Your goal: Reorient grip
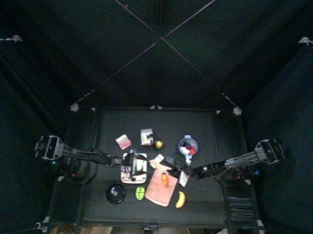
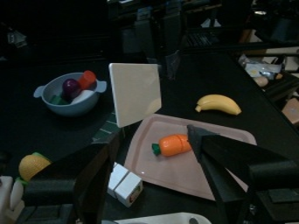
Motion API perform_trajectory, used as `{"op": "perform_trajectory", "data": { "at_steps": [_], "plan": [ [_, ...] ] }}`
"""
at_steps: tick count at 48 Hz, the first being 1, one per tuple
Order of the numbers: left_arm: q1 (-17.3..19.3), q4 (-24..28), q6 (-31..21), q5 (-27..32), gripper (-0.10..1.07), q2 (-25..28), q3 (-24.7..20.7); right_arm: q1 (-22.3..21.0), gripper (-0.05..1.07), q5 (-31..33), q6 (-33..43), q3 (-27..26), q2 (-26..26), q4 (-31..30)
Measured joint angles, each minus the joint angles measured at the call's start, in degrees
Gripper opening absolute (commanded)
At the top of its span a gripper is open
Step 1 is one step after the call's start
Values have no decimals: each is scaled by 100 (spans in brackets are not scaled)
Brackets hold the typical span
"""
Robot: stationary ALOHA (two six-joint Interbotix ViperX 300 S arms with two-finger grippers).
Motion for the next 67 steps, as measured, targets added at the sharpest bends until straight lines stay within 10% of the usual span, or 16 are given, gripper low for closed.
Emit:
{"op": "perform_trajectory", "data": {
  "at_steps": [23,43,67],
  "plan": [
    [211,325,-132,0,96,9,-62,211,48,-9,9,0,387,9],
    [211,1336,-1266,-9,96,44,-79,193,48,193,-167,-158,624,53],
    [343,1749,-1635,-44,96,53,-79,44,48,1538,-4465,-1002,624,3226]
  ]
}}
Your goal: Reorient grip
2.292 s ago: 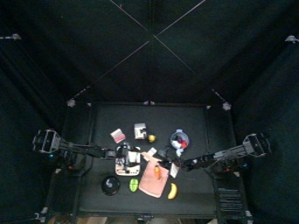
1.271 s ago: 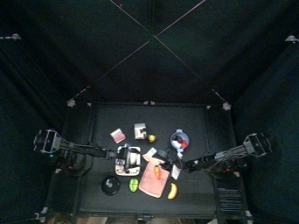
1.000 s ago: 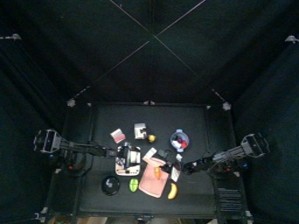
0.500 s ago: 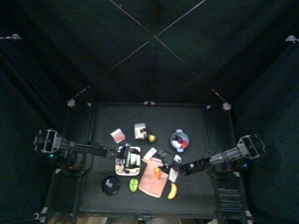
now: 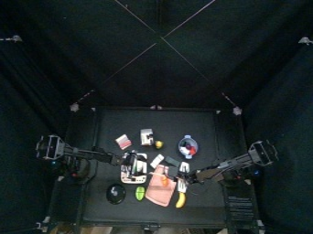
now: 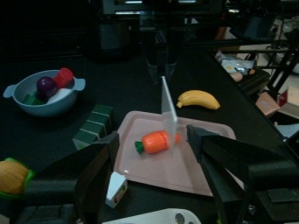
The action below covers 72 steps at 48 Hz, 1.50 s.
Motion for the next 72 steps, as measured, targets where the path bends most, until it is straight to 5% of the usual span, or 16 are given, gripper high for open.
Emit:
{"op": "perform_trajectory", "data": {
  "at_steps": [16,35,56,72],
  "plan": [
    [-132,114,9,-18,96,272,-18,-519,48,589,-1354,-255,167,1169],
    [-167,-519,0,-18,93,782,-246,-527,48,545,-1327,-272,246,993],
    [-246,-712,9,-18,55,835,-290,-519,47,536,-1318,-246,308,940],
    [-387,-668,18,-18,53,888,-316,-527,48,536,-1310,-246,308,835]
  ]
}}
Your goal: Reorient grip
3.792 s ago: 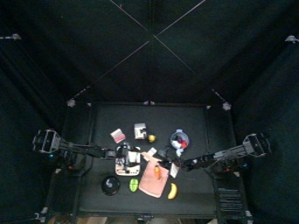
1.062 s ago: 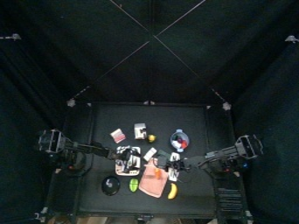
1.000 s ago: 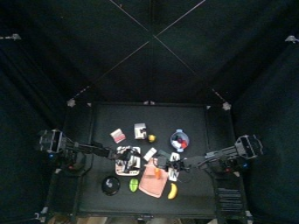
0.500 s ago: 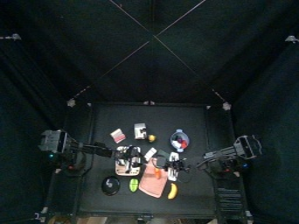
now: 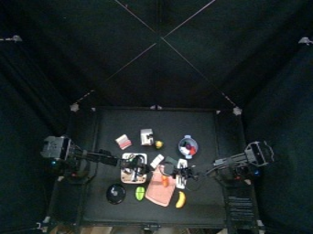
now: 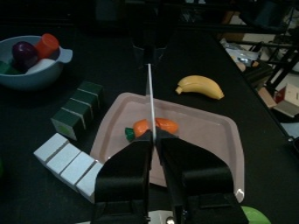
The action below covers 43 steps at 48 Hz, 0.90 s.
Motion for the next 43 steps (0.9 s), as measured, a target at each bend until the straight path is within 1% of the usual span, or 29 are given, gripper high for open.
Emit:
{"op": "perform_trajectory", "data": {
  "at_steps": [17,24,35,43],
  "plan": [
    [-62,9,0,0,58,202,-123,0,47,0,-9,0,0,-79],
    [-62,-35,-18,18,54,272,-202,9,47,0,-9,0,9,-79],
    [-70,-237,0,26,40,325,-202,9,47,0,0,26,9,-79],
    [-70,-264,9,26,38,325,-220,9,47,0,0,26,9,-79]
  ]
}}
